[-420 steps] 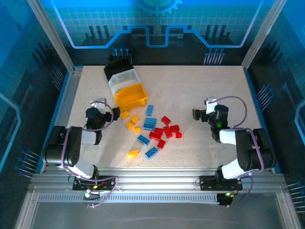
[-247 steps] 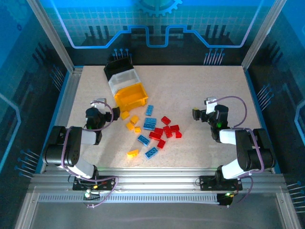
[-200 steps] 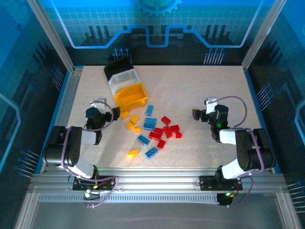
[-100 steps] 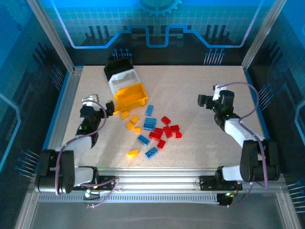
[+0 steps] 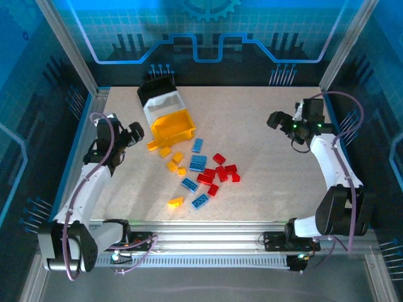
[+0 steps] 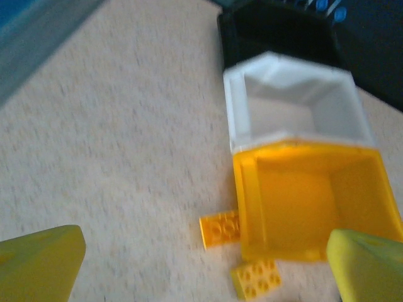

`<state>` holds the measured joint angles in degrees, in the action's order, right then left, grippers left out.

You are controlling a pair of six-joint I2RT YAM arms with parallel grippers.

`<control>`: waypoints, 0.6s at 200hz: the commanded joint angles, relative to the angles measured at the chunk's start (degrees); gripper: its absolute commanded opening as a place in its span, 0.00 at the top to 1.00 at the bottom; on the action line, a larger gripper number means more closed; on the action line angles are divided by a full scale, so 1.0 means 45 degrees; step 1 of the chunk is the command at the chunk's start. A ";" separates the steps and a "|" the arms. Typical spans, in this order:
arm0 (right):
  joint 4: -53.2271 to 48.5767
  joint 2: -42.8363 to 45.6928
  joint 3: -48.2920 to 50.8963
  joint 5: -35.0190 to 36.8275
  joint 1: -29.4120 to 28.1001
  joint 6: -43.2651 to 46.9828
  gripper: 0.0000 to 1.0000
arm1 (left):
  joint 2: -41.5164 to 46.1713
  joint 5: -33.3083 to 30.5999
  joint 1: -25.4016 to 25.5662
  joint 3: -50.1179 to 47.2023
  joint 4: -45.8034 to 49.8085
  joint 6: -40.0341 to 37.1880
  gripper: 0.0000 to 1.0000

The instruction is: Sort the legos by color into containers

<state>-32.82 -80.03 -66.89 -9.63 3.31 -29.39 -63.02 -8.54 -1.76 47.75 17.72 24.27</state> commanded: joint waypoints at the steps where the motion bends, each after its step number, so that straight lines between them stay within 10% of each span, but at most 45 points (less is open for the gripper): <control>1: -0.2719 -0.0293 -0.0750 -0.0597 -0.1050 0.0067 0.01 | 0.0792 0.1861 -0.0021 0.0044 0.2256 0.0939 0.01; 120: -0.5891 -0.3217 -0.1798 0.0890 -0.7204 0.1121 0.22 | 0.1596 0.4162 0.2055 -0.0750 0.4100 0.1334 0.01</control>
<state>-55.05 -93.08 -74.37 -8.03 -25.96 -23.33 -55.51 6.83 4.86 45.08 34.13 28.64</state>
